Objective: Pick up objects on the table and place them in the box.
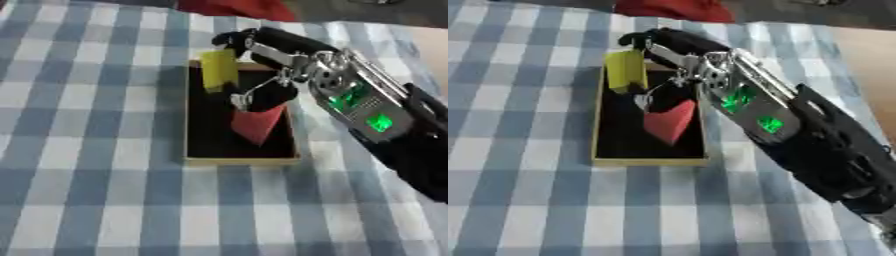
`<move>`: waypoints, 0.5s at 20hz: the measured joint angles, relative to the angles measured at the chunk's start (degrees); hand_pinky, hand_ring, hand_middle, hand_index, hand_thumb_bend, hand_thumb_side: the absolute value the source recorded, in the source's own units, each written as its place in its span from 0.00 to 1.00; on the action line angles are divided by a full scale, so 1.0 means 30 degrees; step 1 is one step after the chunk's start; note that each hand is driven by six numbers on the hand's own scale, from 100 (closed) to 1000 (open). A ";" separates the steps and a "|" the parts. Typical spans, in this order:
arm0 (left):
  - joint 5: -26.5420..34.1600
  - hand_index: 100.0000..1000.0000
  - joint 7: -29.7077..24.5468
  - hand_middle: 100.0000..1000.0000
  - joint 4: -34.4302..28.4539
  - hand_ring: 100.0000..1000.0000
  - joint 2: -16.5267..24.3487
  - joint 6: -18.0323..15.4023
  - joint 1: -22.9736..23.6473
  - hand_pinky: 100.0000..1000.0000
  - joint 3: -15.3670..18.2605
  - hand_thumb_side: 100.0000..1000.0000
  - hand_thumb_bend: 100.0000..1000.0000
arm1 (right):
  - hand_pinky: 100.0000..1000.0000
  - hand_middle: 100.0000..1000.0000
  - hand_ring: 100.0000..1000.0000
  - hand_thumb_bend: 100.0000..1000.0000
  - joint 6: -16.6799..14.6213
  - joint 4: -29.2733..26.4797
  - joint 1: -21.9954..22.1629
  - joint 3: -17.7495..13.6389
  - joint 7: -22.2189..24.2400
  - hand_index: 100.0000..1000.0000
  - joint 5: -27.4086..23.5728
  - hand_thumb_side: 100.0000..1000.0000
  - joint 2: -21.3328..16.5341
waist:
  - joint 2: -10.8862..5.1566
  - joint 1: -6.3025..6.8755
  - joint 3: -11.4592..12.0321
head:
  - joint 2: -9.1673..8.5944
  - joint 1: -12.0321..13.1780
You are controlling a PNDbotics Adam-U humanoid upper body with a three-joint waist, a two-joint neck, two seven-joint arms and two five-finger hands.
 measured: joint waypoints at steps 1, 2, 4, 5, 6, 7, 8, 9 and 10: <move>0.0000 0.34 0.0003 0.52 0.0000 0.66 0.0001 0.0003 0.0000 0.61 0.0001 0.15 0.00 | 0.97 0.81 0.91 0.00 -0.0175 0.0000 0.0029 0.0062 0.0085 1.00 0.0208 0.12 0.0000 | 0.0000 0.0000 0.0000 | 0.0002 0.0000; 0.0000 0.34 0.0013 0.52 0.0000 0.66 0.0001 0.0013 0.0000 0.61 0.0003 0.15 0.00 | 0.98 0.81 0.91 0.00 -0.0384 0.0002 0.0034 0.0084 0.0232 1.00 0.0458 0.23 0.0000 | 0.0000 0.0000 0.0000 | 0.0004 0.0000; 0.0000 0.34 0.0035 0.52 0.0000 0.66 0.0001 0.0035 0.0000 0.61 0.0004 0.15 0.00 | 0.99 0.82 0.93 0.00 -0.0803 0.0004 0.0045 0.0135 0.0570 1.00 0.0893 0.53 0.0000 | 0.0000 0.0001 0.0000 | 0.0005 0.0000; 0.0000 0.34 0.0044 0.52 0.0000 0.66 0.0001 0.0044 0.0000 0.61 0.0005 0.15 0.00 | 1.00 0.83 0.95 0.00 -0.1010 0.0004 0.0054 0.0162 0.0704 1.00 0.1069 0.67 0.0000 | 0.0000 0.0001 -0.0003 | 0.0006 0.0001; 0.0000 0.34 0.0050 0.52 0.0000 0.66 0.0001 0.0050 0.0000 0.61 0.0005 0.15 0.00 | 1.00 0.88 1.00 0.00 -0.1195 0.0004 0.0058 0.0164 0.0781 1.00 0.1241 0.77 0.0000 | 0.0000 0.0003 -0.0010 | 0.0006 0.0001; 0.0000 0.34 0.0055 0.52 0.0000 0.66 0.0001 0.0055 0.0000 0.61 0.0006 0.15 0.00 | 1.00 0.95 1.00 0.00 -0.1359 0.0004 0.0060 0.0164 0.0789 1.00 0.1447 0.76 0.0000 | 0.0000 0.0010 -0.0014 | 0.0006 0.0002; 0.0000 0.34 0.0058 0.52 0.0000 0.66 0.0001 0.0058 0.0000 0.61 0.0006 0.15 0.00 | 1.00 1.00 1.00 0.00 -0.1509 0.0004 0.0060 0.0164 0.0726 1.00 0.1630 0.80 0.0001 | 0.0001 0.0019 -0.0016 | 0.0008 0.0003; 0.0001 0.34 0.0059 0.52 0.0000 0.66 0.0001 0.0059 0.0000 0.61 0.0007 0.15 0.00 | 1.00 1.00 1.00 0.00 -0.1659 0.0004 0.0061 0.0164 0.0632 1.00 0.1721 0.82 0.0019 | 0.0001 0.0031 -0.0023 | 0.0008 0.0004; 0.0007 0.34 0.0059 0.52 0.0000 0.66 0.0001 0.0059 0.0000 0.61 0.0007 0.15 0.00 | 1.00 1.00 1.00 0.00 -0.1783 0.0004 0.0061 0.0164 0.0523 1.00 0.1715 0.87 0.0065 | 0.0001 0.0046 -0.0027 | 0.0009 0.0007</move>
